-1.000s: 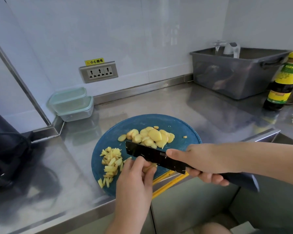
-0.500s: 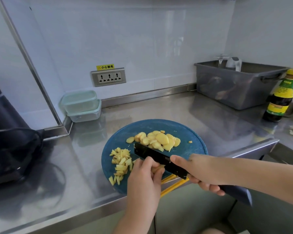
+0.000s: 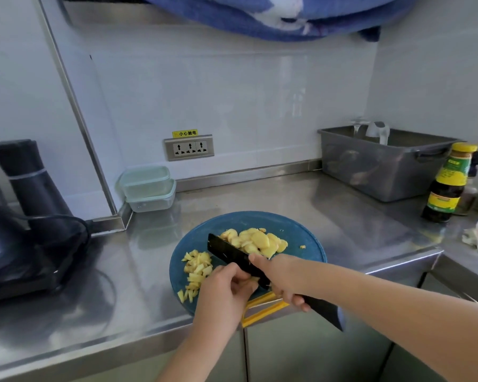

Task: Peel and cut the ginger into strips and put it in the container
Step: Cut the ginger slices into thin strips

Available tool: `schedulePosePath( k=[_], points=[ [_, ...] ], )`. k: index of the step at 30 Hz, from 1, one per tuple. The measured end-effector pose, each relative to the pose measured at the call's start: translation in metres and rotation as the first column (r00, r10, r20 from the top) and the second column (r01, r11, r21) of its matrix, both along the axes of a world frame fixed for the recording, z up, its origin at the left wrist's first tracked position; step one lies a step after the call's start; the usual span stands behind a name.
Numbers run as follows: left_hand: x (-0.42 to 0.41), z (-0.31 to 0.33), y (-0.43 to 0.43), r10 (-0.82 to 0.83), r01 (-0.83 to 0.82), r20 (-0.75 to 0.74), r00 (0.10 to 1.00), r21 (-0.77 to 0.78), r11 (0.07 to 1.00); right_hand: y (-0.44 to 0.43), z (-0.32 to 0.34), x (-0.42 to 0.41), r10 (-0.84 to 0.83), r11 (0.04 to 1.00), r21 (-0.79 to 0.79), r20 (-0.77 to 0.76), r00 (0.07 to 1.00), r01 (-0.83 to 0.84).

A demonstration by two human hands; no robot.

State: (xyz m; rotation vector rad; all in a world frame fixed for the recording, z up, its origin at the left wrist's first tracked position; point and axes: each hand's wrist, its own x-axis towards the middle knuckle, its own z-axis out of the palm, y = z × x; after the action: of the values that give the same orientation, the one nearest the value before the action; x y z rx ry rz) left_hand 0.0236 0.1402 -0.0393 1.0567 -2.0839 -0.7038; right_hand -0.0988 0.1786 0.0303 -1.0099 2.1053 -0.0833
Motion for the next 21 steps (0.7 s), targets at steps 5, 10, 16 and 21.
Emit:
schedulePosePath(
  k=[5,10,16,21],
  points=[
    [0.006,0.001,0.000,-0.037,0.038,-0.010,0.999,0.057,0.998,0.013,-0.001,-0.023,-0.008,0.994,-0.105,0.237,0.971,0.034],
    [0.006,-0.001,-0.002,-0.011,0.014,-0.043,0.999,0.064,0.998,0.018,0.004,-0.033,0.056,0.991,-0.133,0.182,0.982,-0.032],
    [0.007,-0.001,-0.002,-0.015,0.017,-0.026,1.000,0.072,0.997,0.020,0.011,-0.039,0.025,0.993,-0.116,0.286,0.958,0.008],
    [0.006,-0.001,0.000,-0.028,0.031,-0.045,0.999,0.063,0.998,0.023,0.015,-0.040,0.019,0.998,-0.066,0.309,0.951,0.002]
  ],
)
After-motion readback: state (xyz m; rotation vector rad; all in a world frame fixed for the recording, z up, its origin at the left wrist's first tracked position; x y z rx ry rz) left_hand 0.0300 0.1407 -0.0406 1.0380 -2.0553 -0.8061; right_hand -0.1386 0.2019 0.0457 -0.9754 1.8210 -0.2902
